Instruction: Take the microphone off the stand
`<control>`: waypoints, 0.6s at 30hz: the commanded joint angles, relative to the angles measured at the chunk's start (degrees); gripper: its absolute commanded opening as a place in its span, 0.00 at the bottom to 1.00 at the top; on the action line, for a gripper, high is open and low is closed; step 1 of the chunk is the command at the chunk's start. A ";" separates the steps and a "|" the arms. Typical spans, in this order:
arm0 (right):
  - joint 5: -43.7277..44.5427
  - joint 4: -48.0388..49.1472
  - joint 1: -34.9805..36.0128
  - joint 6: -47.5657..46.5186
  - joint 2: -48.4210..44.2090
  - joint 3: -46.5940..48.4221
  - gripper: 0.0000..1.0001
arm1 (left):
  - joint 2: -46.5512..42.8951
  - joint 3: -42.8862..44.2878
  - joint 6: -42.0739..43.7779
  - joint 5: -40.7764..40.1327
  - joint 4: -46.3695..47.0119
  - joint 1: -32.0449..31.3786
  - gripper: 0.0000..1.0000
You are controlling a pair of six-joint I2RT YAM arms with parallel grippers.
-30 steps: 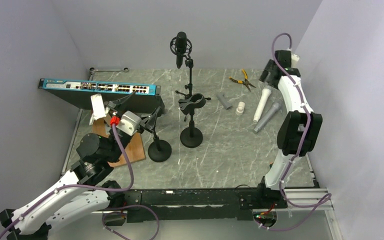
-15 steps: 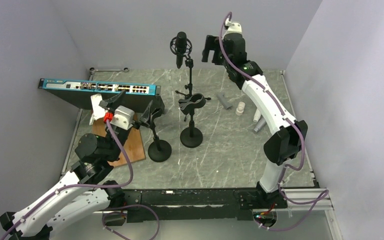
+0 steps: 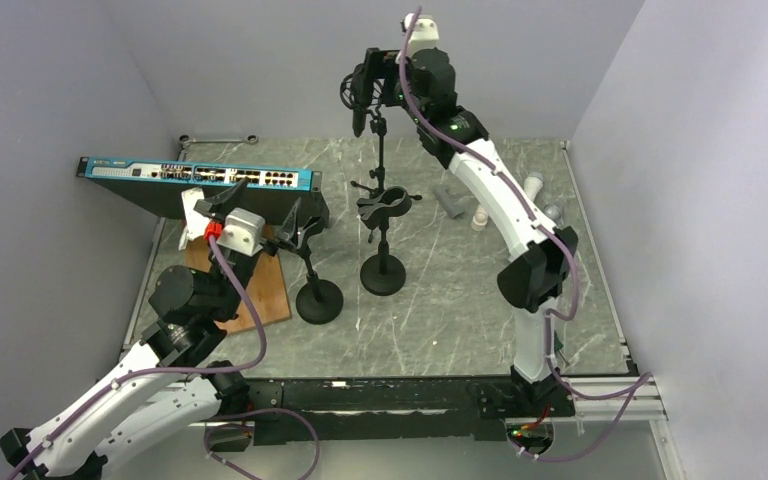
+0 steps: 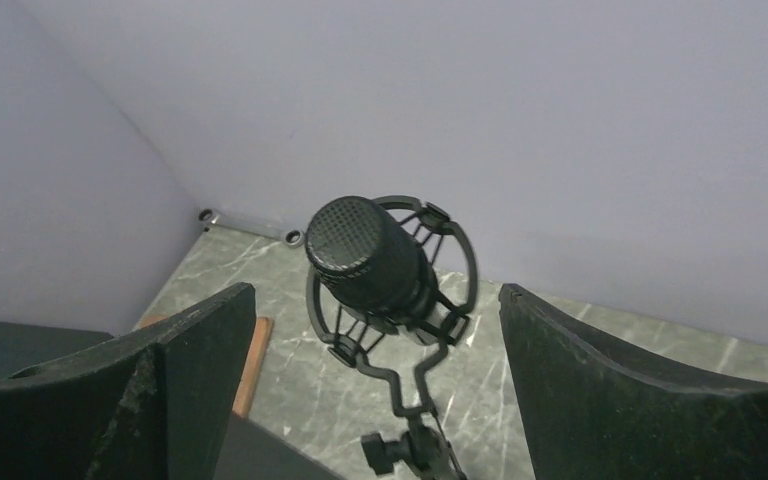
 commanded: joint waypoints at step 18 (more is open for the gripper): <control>2.15 1.54 2.24 -1.74 8.70 8.81 0.71 | 0.10 0.81 -5.21 3.20 0.62 4.68 0.92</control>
